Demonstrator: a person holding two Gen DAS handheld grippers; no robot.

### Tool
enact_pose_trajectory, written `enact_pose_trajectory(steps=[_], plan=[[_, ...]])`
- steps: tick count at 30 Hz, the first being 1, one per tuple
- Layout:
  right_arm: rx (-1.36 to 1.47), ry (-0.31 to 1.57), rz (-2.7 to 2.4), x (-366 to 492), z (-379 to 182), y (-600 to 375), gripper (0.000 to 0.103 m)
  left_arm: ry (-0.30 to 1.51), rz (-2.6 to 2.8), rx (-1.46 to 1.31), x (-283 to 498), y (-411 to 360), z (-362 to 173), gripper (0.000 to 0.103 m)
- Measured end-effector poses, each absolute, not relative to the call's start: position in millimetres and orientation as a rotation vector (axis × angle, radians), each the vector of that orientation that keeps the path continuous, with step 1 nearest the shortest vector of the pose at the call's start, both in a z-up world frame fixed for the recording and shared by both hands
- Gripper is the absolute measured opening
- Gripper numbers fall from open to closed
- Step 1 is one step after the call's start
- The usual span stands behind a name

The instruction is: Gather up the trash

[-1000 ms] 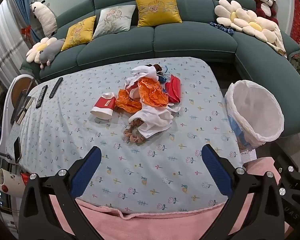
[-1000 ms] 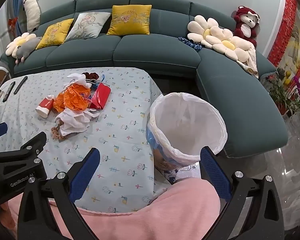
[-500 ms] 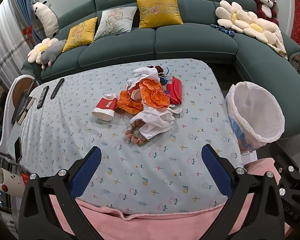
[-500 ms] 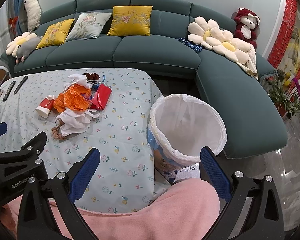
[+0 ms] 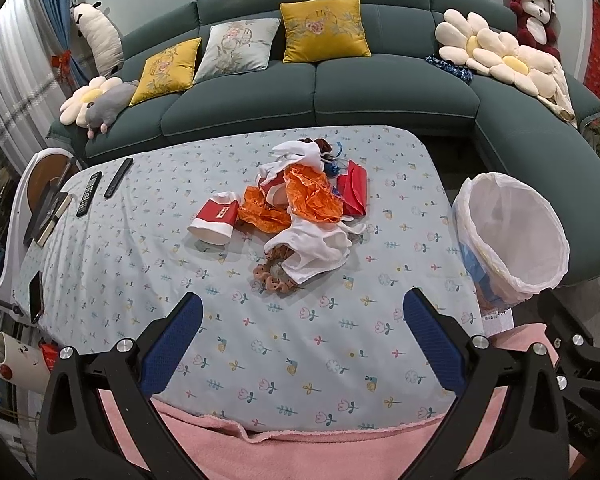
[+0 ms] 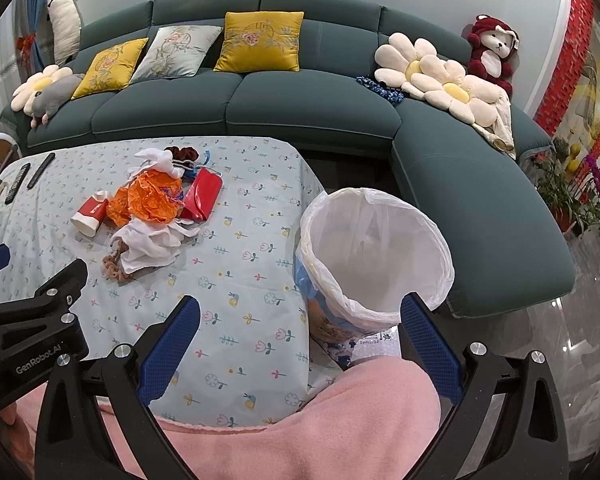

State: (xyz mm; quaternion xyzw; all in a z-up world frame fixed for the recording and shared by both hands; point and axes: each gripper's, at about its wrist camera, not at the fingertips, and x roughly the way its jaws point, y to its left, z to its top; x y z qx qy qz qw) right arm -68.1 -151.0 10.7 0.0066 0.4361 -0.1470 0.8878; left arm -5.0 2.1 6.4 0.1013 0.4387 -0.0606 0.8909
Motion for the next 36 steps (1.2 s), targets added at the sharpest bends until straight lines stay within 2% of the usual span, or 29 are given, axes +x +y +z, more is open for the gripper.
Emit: enact_pose_trajectory(steps=[36], plan=[[0.018,0.903,-0.309,-67.9,16.7,-155.2,0.096,0.9,-0.132,0.217,-7.3,-0.1,7.1,0.096]])
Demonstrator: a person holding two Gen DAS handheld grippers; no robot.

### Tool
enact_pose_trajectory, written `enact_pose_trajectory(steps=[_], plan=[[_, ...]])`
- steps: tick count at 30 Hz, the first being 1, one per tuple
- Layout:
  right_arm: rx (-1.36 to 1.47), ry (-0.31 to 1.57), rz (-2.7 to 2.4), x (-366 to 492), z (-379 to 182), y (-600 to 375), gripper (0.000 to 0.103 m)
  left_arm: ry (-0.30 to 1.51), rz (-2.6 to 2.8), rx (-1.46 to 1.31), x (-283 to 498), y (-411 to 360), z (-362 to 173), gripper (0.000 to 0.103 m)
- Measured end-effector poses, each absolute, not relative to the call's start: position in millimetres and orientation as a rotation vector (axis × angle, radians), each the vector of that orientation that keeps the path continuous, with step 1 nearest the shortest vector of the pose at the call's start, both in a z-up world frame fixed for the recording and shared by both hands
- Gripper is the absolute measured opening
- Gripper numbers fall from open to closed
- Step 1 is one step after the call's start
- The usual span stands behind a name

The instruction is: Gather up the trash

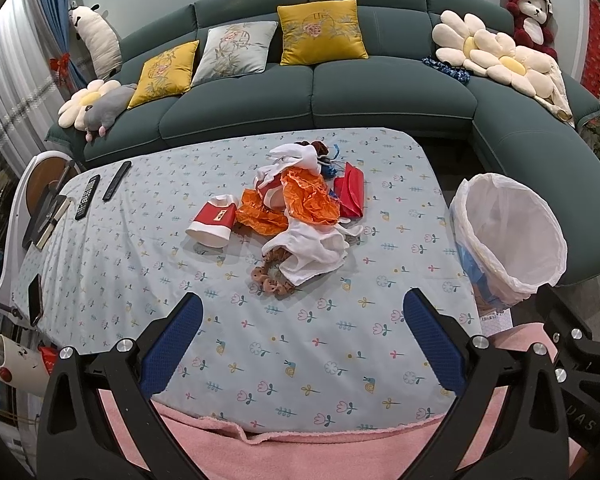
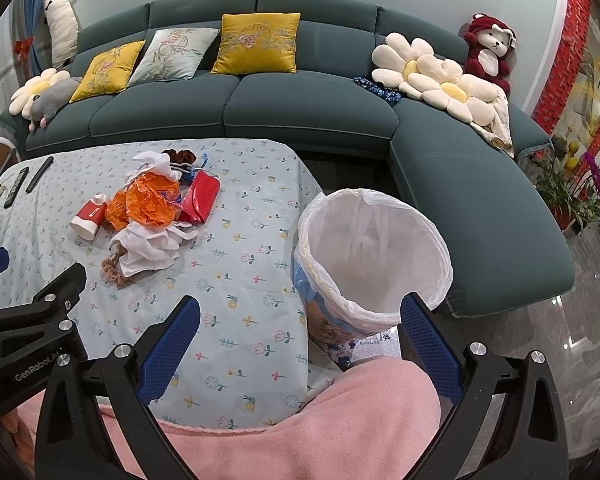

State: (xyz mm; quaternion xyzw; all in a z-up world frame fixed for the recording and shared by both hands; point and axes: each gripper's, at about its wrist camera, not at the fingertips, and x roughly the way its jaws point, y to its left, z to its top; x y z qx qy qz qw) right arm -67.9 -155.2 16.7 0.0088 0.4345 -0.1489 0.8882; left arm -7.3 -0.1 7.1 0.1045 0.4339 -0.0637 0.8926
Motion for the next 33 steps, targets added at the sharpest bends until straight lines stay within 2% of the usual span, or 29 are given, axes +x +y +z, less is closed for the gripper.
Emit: enact_pose_trajectory(steps=[33], plan=[[0.013,0.899,-0.328,-63.3,22.6,-160.2,0.096,0.915,-0.137,0.191,-5.0,-0.1,2.6,0.096]])
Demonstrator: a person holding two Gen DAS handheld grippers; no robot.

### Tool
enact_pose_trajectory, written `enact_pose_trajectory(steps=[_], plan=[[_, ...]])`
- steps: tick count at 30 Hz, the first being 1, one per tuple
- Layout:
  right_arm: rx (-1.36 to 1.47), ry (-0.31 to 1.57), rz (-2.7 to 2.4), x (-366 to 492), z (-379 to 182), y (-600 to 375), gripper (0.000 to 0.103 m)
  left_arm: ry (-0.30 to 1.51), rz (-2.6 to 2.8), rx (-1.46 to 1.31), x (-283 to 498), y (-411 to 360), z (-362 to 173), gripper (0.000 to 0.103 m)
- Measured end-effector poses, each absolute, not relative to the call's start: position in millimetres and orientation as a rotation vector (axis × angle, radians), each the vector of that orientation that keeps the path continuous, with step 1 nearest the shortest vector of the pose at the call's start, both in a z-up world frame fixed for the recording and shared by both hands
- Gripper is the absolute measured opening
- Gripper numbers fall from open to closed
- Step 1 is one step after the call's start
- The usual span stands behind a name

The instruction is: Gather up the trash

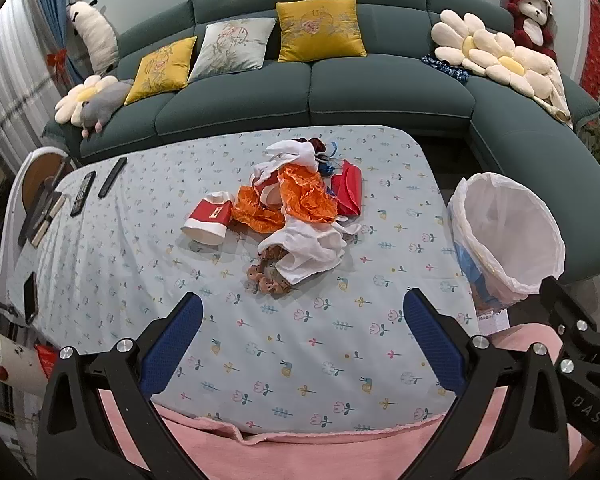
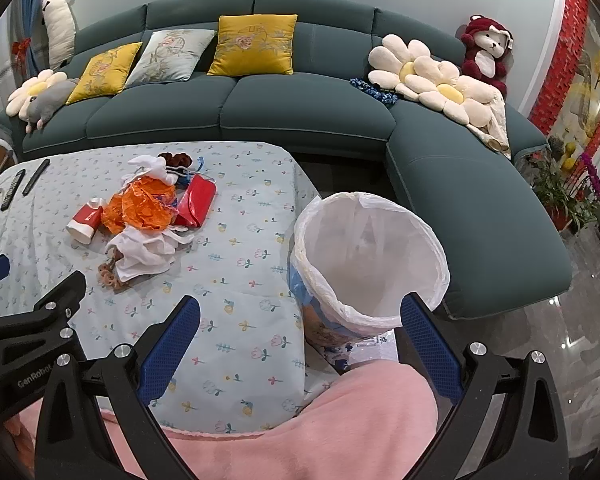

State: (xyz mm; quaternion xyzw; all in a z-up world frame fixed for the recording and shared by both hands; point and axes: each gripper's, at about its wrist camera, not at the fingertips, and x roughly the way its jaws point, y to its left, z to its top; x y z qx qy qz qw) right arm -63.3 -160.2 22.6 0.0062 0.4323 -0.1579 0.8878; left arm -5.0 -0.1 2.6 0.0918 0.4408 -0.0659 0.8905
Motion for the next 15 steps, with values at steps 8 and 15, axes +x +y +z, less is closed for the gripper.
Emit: enact_pose_trajectory(steps=[8,15], plan=[[0.009,0.902,-0.34,-58.6,13.1,-153.7,0.096,0.912,-0.113,0.143,8.1,23.4,-9.5,0.096],[0.028,0.903,-0.326,-39.7,2.7,-144.1,0.096,0.919,-0.092,0.119,32.0,52.6,-30.8,0.096]])
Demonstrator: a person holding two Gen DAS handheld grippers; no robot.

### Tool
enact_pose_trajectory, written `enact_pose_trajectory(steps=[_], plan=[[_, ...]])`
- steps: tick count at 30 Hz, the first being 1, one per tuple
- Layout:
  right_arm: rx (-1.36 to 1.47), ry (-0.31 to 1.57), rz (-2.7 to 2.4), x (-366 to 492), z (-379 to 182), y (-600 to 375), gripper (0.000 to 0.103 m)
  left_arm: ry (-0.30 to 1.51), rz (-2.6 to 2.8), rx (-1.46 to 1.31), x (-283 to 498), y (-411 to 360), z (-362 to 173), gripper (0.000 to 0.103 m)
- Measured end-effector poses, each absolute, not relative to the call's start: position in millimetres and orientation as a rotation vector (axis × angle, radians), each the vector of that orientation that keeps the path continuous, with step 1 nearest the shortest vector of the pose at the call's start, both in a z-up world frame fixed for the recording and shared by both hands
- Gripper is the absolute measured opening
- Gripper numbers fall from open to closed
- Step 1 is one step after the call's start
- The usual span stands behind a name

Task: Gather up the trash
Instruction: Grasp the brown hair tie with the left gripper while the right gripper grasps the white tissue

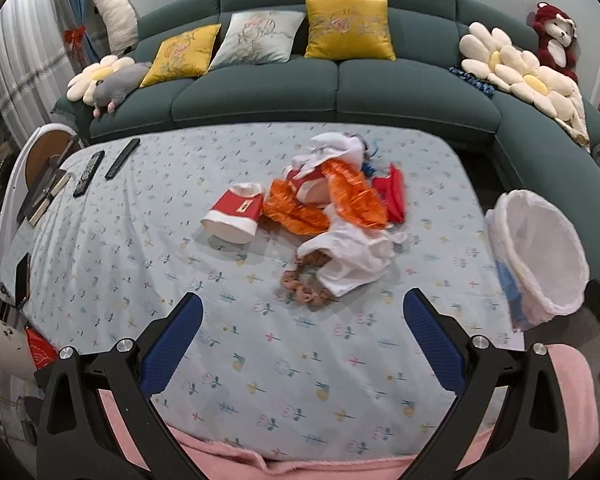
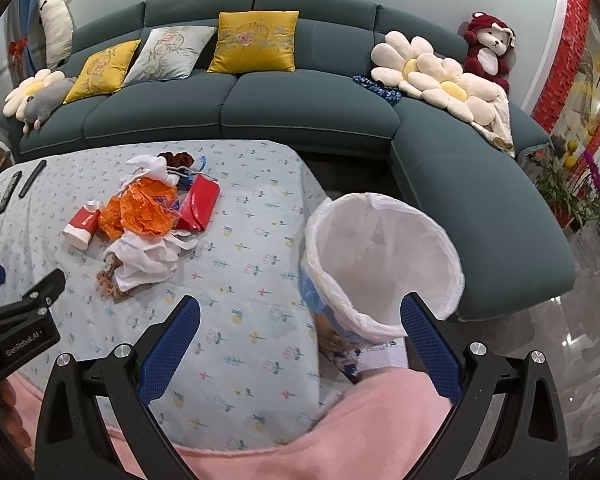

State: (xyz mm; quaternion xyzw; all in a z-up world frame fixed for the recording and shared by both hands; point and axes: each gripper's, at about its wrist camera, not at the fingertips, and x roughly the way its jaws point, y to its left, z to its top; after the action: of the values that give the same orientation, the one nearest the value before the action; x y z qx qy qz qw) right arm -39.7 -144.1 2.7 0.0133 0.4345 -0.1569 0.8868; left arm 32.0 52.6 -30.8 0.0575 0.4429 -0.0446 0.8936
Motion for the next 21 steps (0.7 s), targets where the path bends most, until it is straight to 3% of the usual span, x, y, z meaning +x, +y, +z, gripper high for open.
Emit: enact_pose_trajectory(steps=[14,17,21], plan=[[0.048,0.958,-0.191,33.3,-42.2,-94.5,0.096,1.051,-0.153,0.017,104.1,93.6,-105.3,0.094],[0.069,0.973,-0.166,48.8,-51.8,-85.1,0.096,1.077,-0.199,0.043,115.6,88.9,-122.5,0.088],[0.099,1.001,-0.14,67.7,-65.8,-74.1,0.096,1.13,-0.229,0.069,129.0,83.9,-145.6,0.069]])
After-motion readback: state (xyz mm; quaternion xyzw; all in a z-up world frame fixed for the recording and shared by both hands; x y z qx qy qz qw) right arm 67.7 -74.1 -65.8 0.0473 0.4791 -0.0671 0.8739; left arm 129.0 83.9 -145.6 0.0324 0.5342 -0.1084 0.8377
